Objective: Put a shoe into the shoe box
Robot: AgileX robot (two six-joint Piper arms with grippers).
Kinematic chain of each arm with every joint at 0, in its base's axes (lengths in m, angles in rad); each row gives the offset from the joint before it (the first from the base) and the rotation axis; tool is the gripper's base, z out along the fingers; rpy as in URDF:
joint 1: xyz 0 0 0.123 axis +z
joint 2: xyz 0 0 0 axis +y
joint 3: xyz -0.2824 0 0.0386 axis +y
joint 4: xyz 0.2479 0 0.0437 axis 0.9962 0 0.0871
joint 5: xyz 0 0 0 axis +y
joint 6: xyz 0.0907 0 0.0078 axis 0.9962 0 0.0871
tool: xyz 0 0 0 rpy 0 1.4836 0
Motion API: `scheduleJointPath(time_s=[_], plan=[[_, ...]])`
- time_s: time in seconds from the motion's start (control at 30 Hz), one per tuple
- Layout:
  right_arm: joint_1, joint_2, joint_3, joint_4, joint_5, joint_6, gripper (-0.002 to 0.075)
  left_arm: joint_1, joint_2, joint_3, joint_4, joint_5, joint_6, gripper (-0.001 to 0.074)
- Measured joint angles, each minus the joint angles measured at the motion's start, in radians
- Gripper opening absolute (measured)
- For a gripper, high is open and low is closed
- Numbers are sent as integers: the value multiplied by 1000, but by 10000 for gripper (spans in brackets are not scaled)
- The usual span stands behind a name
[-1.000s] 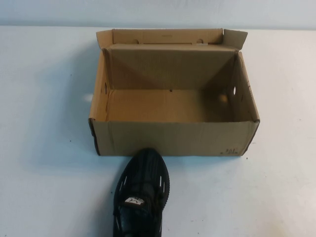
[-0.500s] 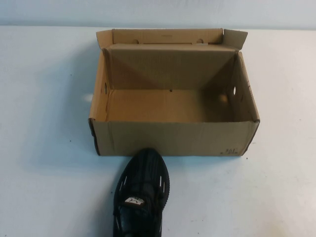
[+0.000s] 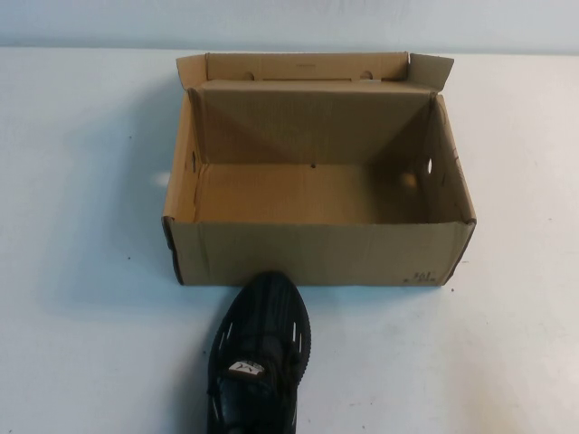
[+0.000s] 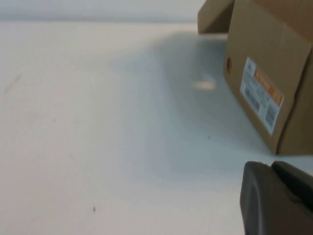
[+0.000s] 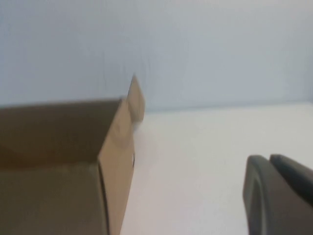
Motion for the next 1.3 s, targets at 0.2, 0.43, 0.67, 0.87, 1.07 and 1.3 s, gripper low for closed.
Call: scheduleJointPath(time_s=[0.2, 0.43, 0.67, 0.87, 1.07, 1.3], plan=[[0, 0, 0, 0, -298, 0, -16, 0, 0, 0, 0, -299, 0, -2], [0, 0, 0, 6, -413, 0, -16, 0, 0, 0, 4, -714, -2, -2], [0, 0, 0, 18, -470, 0, -16, 0, 0, 0, 4, -779, -2, -2], [0, 0, 0, 22, -748, 2, -16, 0, 0, 0, 4, -870, -25, -2], [0, 0, -81, 29, -880, 6, -16, 0, -1, 0, 4, -1123, -95, -2], [0, 0, -401, 29, -702, 26, -16, 0, -2, -202, 4, -993, -172, -2]])
